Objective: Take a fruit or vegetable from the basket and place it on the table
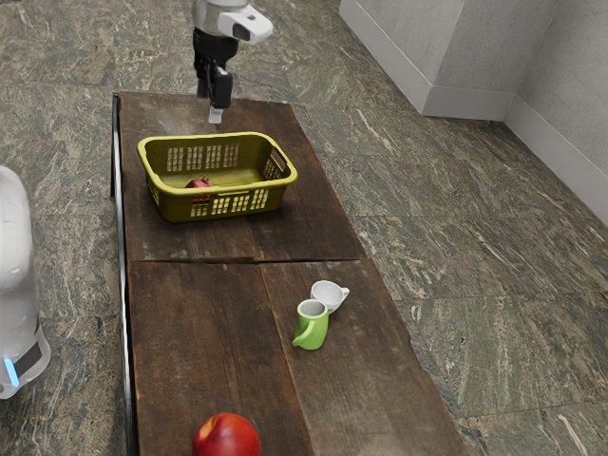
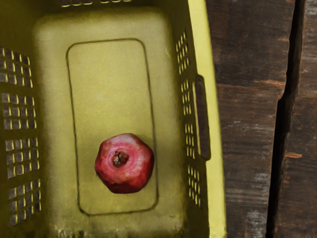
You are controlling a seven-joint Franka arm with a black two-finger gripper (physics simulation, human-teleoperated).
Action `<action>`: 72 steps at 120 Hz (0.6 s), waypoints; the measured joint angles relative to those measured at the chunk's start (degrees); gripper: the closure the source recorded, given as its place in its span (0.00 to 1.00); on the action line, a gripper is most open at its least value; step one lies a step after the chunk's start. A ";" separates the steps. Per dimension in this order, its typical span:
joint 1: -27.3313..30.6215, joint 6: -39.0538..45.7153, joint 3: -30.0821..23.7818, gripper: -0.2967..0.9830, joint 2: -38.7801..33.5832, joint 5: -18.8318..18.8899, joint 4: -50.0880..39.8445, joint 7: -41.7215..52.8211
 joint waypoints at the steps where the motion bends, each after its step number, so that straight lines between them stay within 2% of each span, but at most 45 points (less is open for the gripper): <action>1: 0.02 -0.05 0.14 0.23 -0.82 0.15 -0.71 -0.03; 9: 0.11 -0.43 1.35 0.23 -5.05 1.26 -4.38 -0.22; 20: 0.14 -0.05 2.21 0.23 -6.14 2.31 -6.22 -0.45; 44: 0.14 4.66 2.66 0.23 1.81 3.07 -7.71 -0.86; 72: 0.16 8.22 4.27 0.23 2.89 3.24 -10.90 -1.18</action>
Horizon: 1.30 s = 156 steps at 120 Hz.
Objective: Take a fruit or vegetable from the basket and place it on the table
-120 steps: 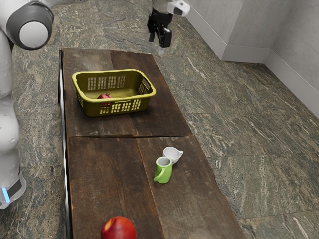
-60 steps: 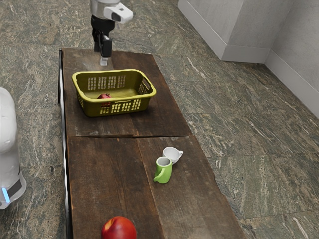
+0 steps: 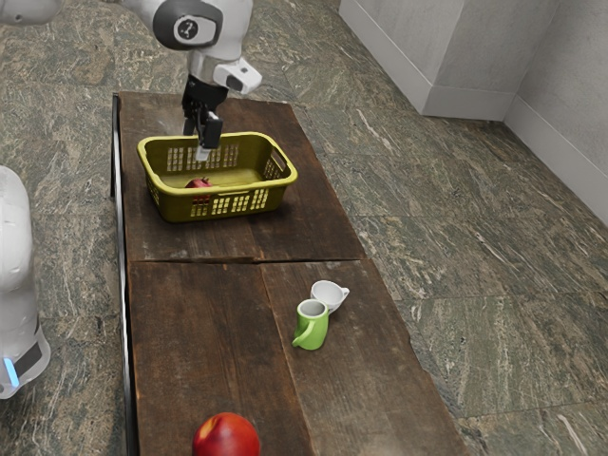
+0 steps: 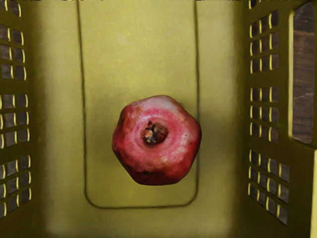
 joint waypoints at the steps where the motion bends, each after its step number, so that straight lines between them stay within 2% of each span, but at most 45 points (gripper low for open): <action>1: 0.01 0.07 0.03 0.23 0.00 0.00 -0.03 -0.01; 54: 0.16 0.50 2.50 0.34 1.03 0.92 -0.31 -0.39; 110: 0.09 3.63 2.74 0.30 7.21 0.76 -0.36 -0.47; 156: -0.01 5.41 2.69 0.30 7.61 0.40 -2.61 -0.48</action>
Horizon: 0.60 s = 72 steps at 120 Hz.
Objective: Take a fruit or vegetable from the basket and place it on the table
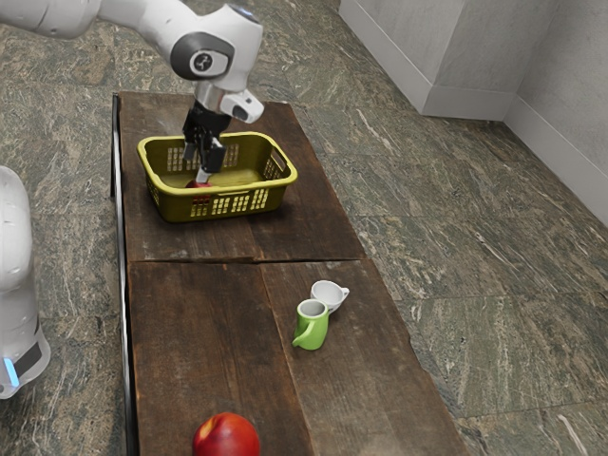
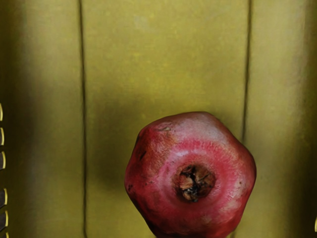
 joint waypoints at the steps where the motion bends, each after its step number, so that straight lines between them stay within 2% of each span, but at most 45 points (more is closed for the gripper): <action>1: 0.00 0.03 0.00 0.30 0.00 0.00 -0.02 0.00; 72: 0.00 2.00 0.08 0.30 3.26 -0.11 -1.26 0.00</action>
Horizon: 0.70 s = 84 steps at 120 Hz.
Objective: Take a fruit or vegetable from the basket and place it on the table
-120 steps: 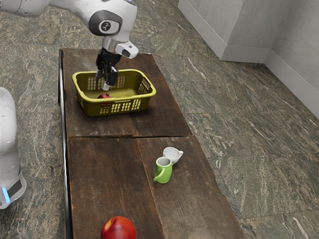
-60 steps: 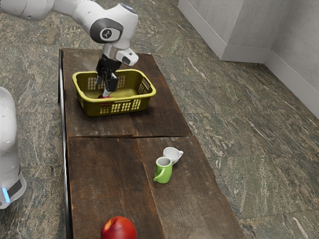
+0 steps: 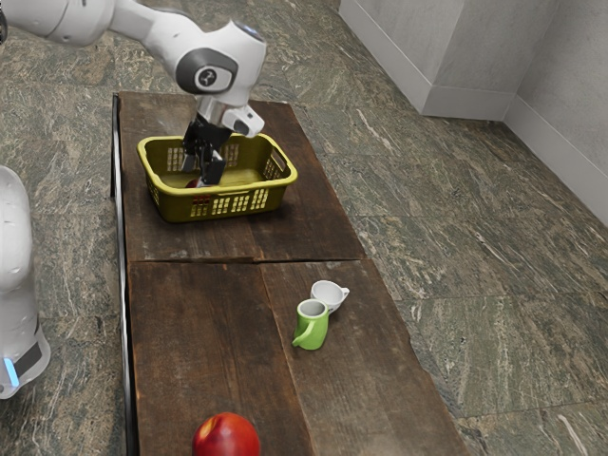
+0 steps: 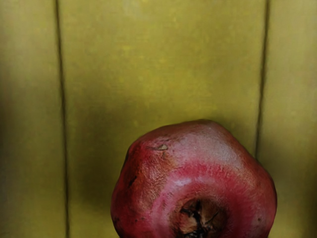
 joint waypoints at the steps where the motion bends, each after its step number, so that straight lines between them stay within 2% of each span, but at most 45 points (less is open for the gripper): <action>1: 0.00 0.03 0.00 0.30 0.06 -0.02 0.00 0.00; 76: 0.00 2.10 0.00 0.30 4.15 -1.17 -0.09 0.21; 84: 0.00 2.23 0.00 0.33 4.32 -1.39 -0.10 0.24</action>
